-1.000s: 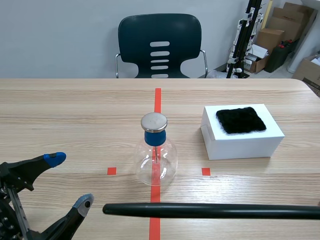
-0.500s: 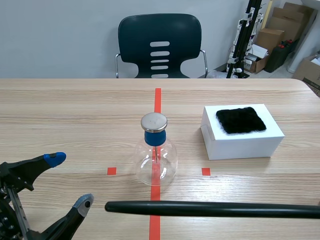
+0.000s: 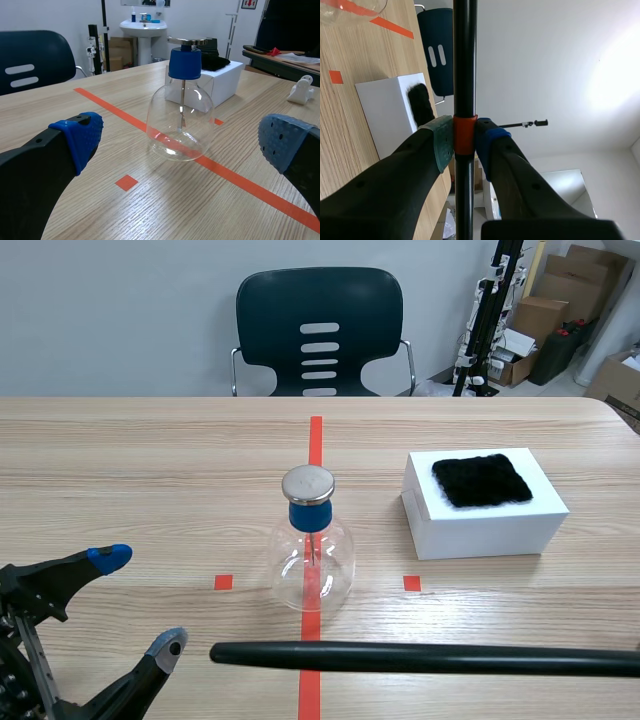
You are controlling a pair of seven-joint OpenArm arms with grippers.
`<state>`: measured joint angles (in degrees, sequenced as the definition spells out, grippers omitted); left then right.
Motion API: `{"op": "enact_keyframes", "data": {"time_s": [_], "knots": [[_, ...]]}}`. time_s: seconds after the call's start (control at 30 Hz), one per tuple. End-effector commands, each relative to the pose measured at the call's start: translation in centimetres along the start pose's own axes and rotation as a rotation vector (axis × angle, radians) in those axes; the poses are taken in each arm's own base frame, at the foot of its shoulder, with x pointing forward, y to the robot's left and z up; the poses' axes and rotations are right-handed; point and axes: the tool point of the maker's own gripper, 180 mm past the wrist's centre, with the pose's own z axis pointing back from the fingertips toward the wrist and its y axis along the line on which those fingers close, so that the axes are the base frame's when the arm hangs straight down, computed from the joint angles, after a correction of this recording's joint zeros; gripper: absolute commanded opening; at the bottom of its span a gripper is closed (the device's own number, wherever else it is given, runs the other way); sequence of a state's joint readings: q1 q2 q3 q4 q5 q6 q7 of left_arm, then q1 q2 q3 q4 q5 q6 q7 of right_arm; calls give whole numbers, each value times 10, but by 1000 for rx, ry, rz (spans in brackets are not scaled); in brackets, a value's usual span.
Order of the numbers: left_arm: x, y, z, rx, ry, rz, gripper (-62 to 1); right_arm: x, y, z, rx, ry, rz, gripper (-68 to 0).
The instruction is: Do the electroscope experiment. pick up the black charging rod
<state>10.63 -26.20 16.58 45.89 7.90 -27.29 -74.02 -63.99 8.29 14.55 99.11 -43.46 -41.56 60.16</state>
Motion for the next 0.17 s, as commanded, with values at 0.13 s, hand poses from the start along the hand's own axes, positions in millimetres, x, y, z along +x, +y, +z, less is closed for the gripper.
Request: {"op": "enact_keyframes", "data": {"time_s": [0.13], "knots": [[10,4,-3,-1,-36,-10,14,-2,-12,-3,-43,-9,46,-669]]}}
